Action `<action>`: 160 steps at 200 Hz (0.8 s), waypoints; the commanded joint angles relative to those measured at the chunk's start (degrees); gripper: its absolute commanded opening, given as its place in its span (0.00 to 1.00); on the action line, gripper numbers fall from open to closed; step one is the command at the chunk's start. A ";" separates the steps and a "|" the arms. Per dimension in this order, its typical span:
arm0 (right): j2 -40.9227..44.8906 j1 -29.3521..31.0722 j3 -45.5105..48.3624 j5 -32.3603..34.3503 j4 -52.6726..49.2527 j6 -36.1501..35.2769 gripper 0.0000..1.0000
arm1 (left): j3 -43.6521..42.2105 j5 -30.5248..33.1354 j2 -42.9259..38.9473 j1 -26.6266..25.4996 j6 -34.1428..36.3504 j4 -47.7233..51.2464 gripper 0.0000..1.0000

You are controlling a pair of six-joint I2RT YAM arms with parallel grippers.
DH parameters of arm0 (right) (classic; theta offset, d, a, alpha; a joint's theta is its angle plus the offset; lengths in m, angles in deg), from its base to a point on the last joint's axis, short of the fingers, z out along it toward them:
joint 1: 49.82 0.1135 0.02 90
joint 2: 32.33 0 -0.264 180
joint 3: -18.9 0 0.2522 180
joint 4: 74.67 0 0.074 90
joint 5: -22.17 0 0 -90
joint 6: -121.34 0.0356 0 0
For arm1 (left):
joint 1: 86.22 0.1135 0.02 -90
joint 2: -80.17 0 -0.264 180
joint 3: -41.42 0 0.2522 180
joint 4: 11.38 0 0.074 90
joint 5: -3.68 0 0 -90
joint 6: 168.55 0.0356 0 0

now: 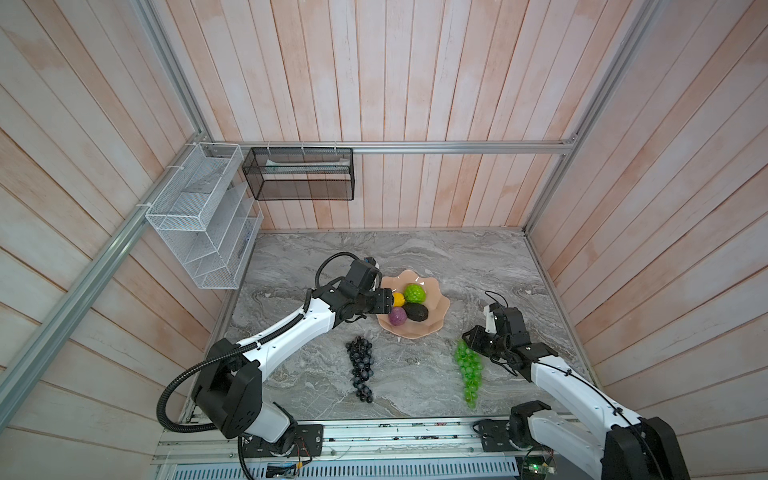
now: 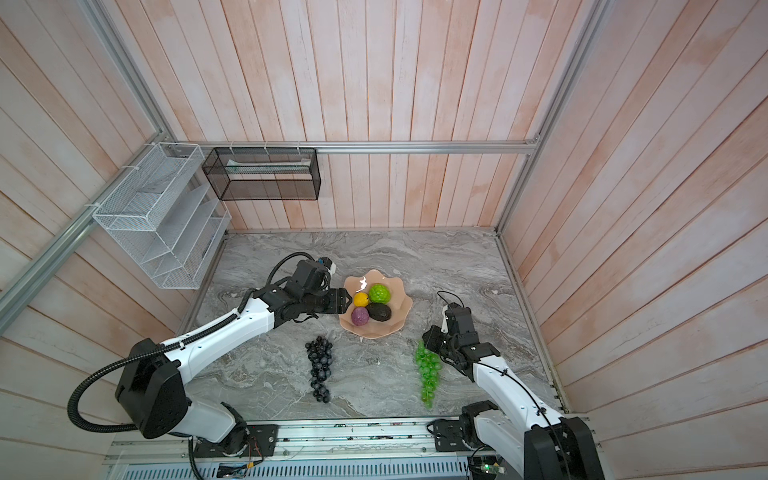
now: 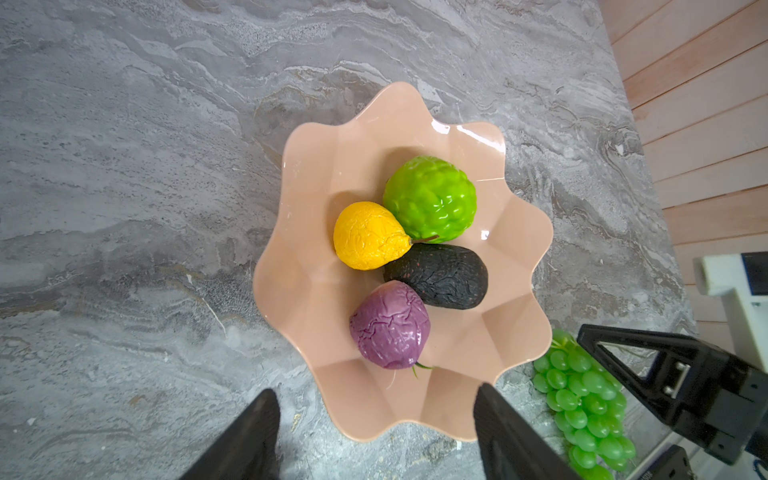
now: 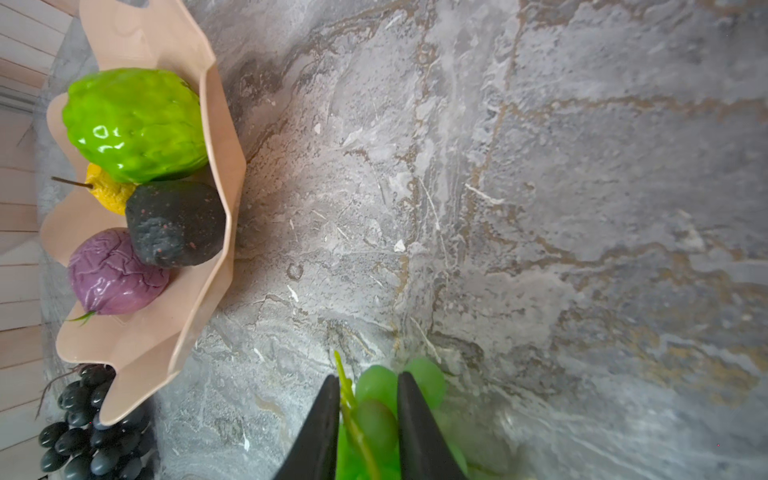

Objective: Place and organize the fake fruits in the fruit bowl
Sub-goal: 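Lower the right gripper onto the green grapes and close on their stem, then lift the green grapes and carry them over the bowl with the right gripper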

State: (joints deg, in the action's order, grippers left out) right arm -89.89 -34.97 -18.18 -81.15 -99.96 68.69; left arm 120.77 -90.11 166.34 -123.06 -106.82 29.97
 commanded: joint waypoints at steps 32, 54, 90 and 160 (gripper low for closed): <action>0.93 0.18 -0.88 -0.54 0.64 -1.88 0.06 | 1.65 1.29 -0.47 0.23 0.67 1.01 0.76; 3.41 0.18 -1.15 0.96 -0.10 -2.14 0.00 | 1.65 1.33 -0.41 0.28 0.59 0.99 0.76; 7.64 0.18 -1.90 2.30 -2.04 -3.67 0.00 | 1.65 1.42 -0.70 0.28 0.36 1.15 0.76; 16.62 0.65 -8.38 2.87 -9.55 -5.24 0.00 | 1.65 1.68 -2.47 0.28 -0.31 2.00 0.76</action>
State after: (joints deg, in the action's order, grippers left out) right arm -75.51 -34.86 -21.39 -79.45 -105.73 65.39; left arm 121.07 -89.37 165.73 -123.06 -106.87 30.87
